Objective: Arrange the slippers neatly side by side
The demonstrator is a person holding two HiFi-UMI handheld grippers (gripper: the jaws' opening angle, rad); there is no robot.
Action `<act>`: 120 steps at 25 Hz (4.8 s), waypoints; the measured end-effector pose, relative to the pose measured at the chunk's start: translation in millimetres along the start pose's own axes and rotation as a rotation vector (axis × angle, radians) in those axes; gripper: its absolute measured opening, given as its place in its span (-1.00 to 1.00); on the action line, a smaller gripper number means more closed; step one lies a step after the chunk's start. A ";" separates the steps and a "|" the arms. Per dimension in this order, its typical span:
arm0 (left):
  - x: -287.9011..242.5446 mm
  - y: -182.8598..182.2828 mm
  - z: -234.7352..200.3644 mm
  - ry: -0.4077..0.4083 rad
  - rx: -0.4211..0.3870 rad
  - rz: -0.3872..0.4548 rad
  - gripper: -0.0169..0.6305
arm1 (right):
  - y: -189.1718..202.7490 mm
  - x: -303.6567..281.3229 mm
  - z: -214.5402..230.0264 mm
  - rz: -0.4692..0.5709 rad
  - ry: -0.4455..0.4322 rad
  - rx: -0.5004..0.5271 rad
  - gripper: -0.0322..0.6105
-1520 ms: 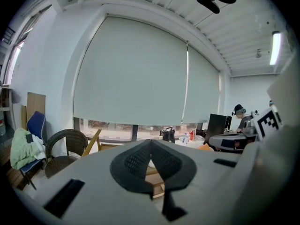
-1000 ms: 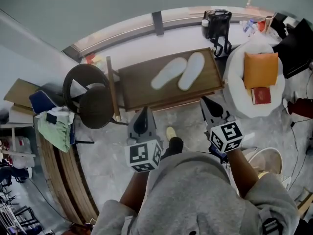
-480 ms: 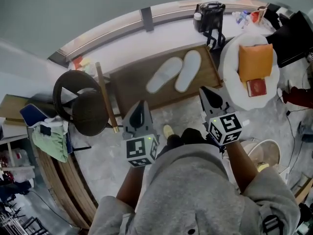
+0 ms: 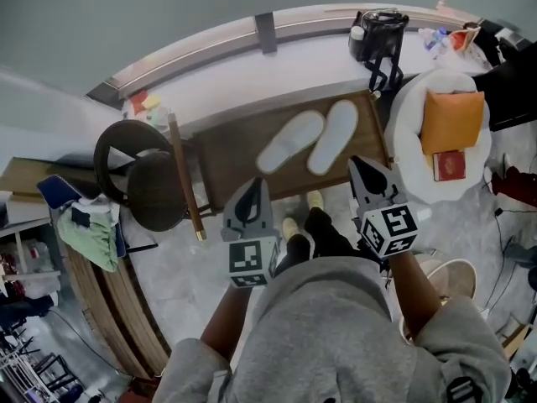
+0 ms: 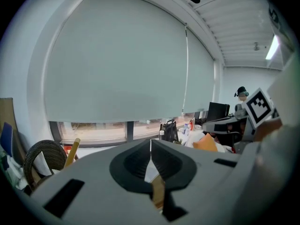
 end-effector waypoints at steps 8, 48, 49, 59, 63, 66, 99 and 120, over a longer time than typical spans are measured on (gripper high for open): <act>-76.6 17.4 3.9 -0.015 -0.038 -0.094 -0.90 | 20.4 -48.0 31.1 -0.036 -0.081 -0.019 -0.81; -251.9 152.5 -29.7 0.003 -0.207 -0.396 -0.19 | 133.8 -120.6 69.5 -0.176 -0.212 -0.162 -0.82; -251.8 153.5 -29.8 0.003 -0.212 -0.396 -0.22 | 134.5 -120.5 69.0 -0.178 -0.212 -0.164 -0.81; -255.5 149.9 -35.2 -0.040 -0.212 -0.371 -0.51 | 138.5 -121.4 66.1 -0.184 -0.223 -0.179 -0.81; -254.3 149.1 -43.6 -0.103 -0.157 -0.372 -0.66 | 138.1 -121.0 67.2 -0.188 -0.226 -0.186 -0.82; -252.4 148.4 -50.2 -0.144 -0.107 -0.370 -0.73 | 138.0 -121.8 68.0 -0.184 -0.229 -0.180 -0.82; -201.4 156.4 -86.3 -0.535 0.544 -0.315 -0.80 | 104.4 -126.1 52.2 -0.113 -0.302 -0.117 -0.82; -200.2 152.3 -61.9 -0.348 0.418 -0.314 -0.17 | 131.4 -127.7 59.6 -0.205 -0.221 -0.068 -0.81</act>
Point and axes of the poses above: the fingertips, and each gripper's own axes: x backward along the fingers, z to its right, y out of its underside, the point moved 5 cm from there along x, backward along the fingers, and after that the axes turned 15 degrees about x, right-handed, at the moved point
